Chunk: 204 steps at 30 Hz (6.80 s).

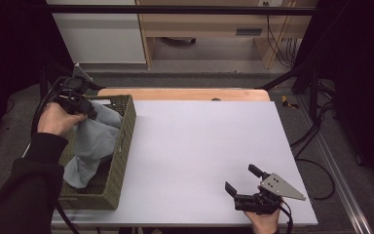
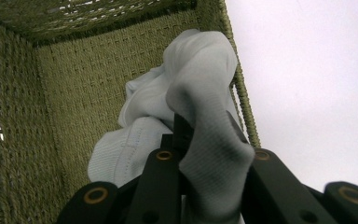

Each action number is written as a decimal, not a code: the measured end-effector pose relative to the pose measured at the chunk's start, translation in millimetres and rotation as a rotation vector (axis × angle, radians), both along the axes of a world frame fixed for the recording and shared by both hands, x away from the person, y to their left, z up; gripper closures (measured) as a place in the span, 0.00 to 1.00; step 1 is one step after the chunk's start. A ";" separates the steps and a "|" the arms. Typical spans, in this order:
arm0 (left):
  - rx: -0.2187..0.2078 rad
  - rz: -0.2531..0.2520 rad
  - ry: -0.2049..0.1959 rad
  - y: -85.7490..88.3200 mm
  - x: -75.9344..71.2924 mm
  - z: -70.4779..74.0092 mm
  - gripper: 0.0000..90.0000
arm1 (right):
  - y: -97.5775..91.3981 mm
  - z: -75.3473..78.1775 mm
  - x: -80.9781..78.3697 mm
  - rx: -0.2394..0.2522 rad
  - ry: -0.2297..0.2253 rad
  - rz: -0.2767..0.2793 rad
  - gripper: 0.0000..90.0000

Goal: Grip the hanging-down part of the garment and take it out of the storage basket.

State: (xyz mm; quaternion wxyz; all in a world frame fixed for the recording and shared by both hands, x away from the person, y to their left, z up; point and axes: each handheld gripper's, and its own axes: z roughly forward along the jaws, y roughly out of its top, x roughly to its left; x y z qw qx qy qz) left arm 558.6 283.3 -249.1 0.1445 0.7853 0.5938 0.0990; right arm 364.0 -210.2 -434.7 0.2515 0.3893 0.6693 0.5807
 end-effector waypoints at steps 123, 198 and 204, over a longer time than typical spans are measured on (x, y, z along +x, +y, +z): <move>0.017 -0.055 -0.200 0.3 -38.0 116.6 0.90 | 297.9 47.9 160.2 0.046 -0.013 0.398 0.05; 0.001 -0.046 -0.215 9.1 -43.7 111.0 0.90 | 201.9 163.4 124.8 -0.081 -0.144 0.387 1.00; -0.009 -0.057 -0.213 5.1 -42.3 109.3 0.90 | 190.2 178.8 116.4 -0.085 -0.178 0.357 1.00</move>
